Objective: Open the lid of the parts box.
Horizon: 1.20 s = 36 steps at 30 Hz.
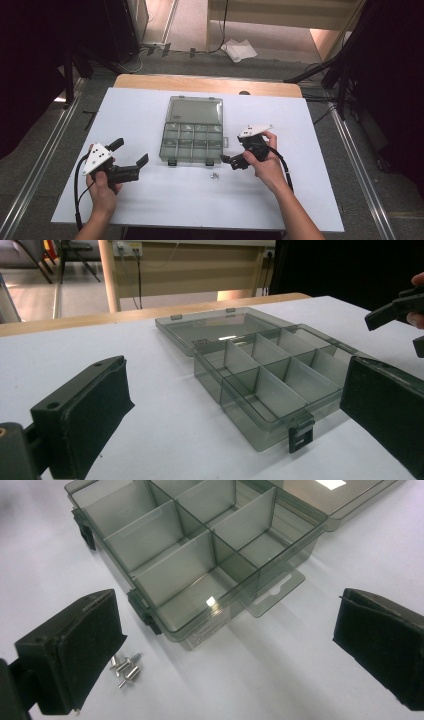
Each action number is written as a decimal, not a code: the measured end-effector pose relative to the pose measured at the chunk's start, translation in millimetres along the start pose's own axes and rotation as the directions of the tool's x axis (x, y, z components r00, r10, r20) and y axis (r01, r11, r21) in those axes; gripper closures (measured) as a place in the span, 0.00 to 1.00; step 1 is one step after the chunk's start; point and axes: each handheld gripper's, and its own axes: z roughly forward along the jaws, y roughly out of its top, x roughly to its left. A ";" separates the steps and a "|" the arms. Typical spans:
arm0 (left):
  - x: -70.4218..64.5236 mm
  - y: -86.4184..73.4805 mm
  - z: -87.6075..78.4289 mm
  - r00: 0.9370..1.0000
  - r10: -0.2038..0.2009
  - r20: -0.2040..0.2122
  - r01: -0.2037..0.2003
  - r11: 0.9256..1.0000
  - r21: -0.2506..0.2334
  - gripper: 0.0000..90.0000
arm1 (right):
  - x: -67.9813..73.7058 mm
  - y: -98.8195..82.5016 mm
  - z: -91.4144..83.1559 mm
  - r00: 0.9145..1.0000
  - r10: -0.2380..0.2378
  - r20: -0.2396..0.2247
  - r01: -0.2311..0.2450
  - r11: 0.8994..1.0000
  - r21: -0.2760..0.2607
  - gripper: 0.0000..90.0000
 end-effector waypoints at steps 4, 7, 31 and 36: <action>-0.5 -2.2 -7.9 1.000 -0.003 -0.003 0.003 1.000 -0.008 0.00 | 2.7 -0.5 -4.4 1.000 -0.009 -0.006 0.009 1.000 0.003 0.00; -1.5 -5.0 -12.6 1.000 0.007 -0.011 -0.007 1.000 -0.002 0.00 | 6.1 -0.9 -7.1 1.000 -0.016 -0.007 0.016 1.000 0.013 0.00; 6.4 -25.5 -49.4 0.997 0.031 -0.065 -0.031 0.999 0.009 0.00 | 22.9 -6.6 -16.2 0.997 -0.053 -0.053 0.058 0.992 0.111 0.07; 8.4 -27.9 -54.1 0.997 0.024 -0.076 -0.023 1.000 0.011 0.00 | 26.6 -7.4 -14.3 0.996 -0.076 -0.055 0.083 0.987 0.139 0.09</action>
